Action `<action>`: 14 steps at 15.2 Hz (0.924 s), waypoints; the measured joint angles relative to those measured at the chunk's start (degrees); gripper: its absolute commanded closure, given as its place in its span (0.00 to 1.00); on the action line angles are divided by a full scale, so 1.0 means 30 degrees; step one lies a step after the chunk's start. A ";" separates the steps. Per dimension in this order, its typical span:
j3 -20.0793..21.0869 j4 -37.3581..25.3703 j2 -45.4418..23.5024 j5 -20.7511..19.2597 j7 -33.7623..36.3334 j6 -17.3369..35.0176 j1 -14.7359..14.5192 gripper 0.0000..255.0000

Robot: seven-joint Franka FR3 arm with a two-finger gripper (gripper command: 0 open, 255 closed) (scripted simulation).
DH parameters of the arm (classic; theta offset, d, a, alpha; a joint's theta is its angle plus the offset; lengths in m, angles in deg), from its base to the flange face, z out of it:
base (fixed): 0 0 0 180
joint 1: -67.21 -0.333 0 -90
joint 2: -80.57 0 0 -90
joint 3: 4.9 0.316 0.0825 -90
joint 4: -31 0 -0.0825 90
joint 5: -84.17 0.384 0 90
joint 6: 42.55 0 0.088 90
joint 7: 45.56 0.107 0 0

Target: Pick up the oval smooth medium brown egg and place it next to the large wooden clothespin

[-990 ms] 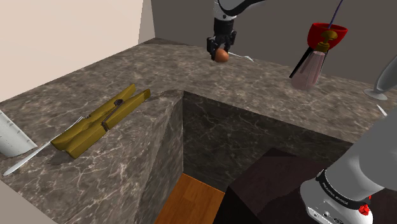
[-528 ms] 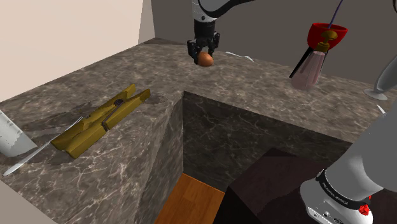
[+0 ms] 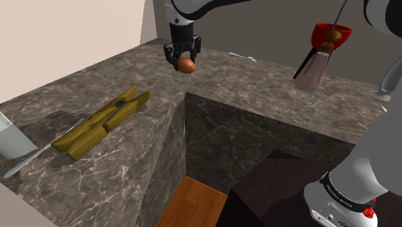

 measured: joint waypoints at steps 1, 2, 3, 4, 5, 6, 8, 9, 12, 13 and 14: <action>0.0108 -0.0935 -0.0620 -0.0138 0.0348 -0.0403 -0.0330 1.00; 0.0213 -0.1373 -0.0973 -0.0246 0.0726 -0.0576 -0.0637 1.00; 0.0279 -0.1906 -0.1370 -0.0352 0.0979 -0.0774 -0.0881 1.00; 0.0366 -0.3036 -0.2080 -0.0512 0.1324 -0.1276 -0.1283 1.00; 0.0432 -0.4007 -0.2664 -0.0644 0.1601 -0.1738 -0.1637 1.00; 0.0497 -0.4872 -0.3219 -0.0772 0.1906 -0.2126 -0.2011 1.00; 0.0570 -0.6218 -0.4214 -0.0985 0.2388 -0.2593 -0.2611 1.00; 0.0577 -0.6132 -0.4285 -0.1009 0.2482 -0.2460 -0.2658 1.00; 0.0575 -0.5506 -0.4325 -0.1053 0.2691 -0.1816 -0.2657 1.00; 0.0569 -0.5271 -0.4323 -0.1059 0.2721 -0.1591 -0.2626 1.00; 0.0567 -0.4990 -0.4316 -0.1071 0.2791 -0.1326 -0.2611 1.00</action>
